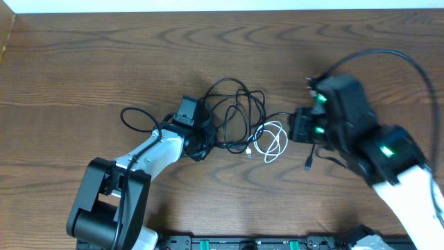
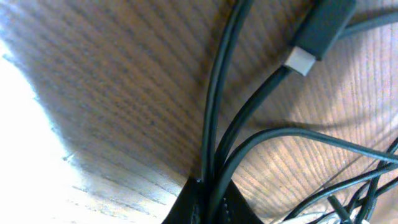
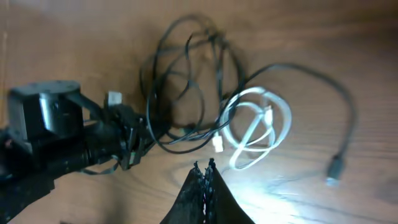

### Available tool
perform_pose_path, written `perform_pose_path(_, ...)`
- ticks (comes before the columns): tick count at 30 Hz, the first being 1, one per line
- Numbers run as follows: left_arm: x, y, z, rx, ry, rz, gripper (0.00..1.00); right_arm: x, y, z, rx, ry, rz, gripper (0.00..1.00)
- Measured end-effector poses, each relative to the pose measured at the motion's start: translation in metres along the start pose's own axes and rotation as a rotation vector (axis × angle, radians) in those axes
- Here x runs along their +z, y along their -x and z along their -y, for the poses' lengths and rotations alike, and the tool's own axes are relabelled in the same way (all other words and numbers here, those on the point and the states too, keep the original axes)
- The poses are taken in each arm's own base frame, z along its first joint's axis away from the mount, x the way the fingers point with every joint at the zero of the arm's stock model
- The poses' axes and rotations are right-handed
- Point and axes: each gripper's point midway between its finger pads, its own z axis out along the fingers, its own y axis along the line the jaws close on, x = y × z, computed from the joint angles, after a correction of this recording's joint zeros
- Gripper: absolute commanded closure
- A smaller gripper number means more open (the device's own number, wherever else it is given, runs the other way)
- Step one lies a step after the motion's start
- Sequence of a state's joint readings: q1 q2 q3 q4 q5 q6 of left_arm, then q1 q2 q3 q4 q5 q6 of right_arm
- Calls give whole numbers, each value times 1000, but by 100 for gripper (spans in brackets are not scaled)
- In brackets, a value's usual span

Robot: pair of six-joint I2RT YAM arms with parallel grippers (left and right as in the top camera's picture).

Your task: Untangle cables

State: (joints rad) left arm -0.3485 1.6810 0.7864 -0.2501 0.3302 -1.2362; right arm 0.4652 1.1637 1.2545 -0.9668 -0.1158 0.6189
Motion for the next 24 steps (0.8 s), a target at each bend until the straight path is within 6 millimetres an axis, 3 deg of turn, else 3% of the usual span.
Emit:
perform_pose_path(5,0,0,-1,60,3,-1,89,-41,16,27,32,-69,154,99)
perform_pose_path(10,0,2,-1,93,6,13,87,-59,21,41,51,-112,223,97)
perform_pose_path(16,-2,9,1,116,10,54,76,-50,18,41,48,-114,181,54)
perform_pose_path(20,-3,12,2,115,14,69,74,-35,10,32,43,-73,99,42)
perform_pose_path(24,-3,13,2,115,18,76,73,-19,-3,28,54,-52,-4,24)
